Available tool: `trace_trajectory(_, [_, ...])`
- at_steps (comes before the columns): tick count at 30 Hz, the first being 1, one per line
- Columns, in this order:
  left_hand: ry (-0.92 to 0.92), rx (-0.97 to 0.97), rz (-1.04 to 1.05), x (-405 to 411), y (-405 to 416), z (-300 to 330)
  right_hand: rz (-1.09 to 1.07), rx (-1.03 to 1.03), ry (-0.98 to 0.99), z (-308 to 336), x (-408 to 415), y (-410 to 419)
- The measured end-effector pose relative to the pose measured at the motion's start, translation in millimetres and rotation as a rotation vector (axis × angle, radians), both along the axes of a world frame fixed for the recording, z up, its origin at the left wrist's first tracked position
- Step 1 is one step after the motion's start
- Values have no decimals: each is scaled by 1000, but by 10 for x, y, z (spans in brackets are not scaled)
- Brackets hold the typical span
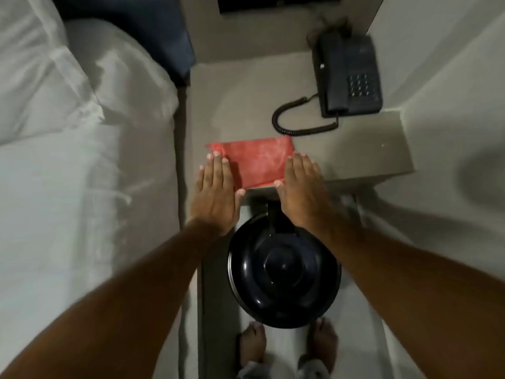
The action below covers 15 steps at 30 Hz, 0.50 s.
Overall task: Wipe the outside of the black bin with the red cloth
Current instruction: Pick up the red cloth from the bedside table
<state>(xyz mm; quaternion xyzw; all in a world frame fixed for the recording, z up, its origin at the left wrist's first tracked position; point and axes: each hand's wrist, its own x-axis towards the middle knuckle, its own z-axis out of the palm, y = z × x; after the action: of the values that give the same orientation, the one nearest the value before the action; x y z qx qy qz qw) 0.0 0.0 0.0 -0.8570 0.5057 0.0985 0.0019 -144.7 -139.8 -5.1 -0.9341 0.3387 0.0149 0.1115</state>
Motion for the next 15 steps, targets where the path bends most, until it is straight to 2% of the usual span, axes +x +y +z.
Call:
trace_trajectory(3, [-13, -20, 31, 161, 38, -331, -102, 74, -52, -295, 85, -49])
trace_trajectory(10, [26, -70, 9, 288, 103, -615, -399, 146, -388, -407, 317, 31])
trace_trajectory(15, [4, -130, 5, 305, 127, -738, -416, 113, -440, -573, 355, 68])
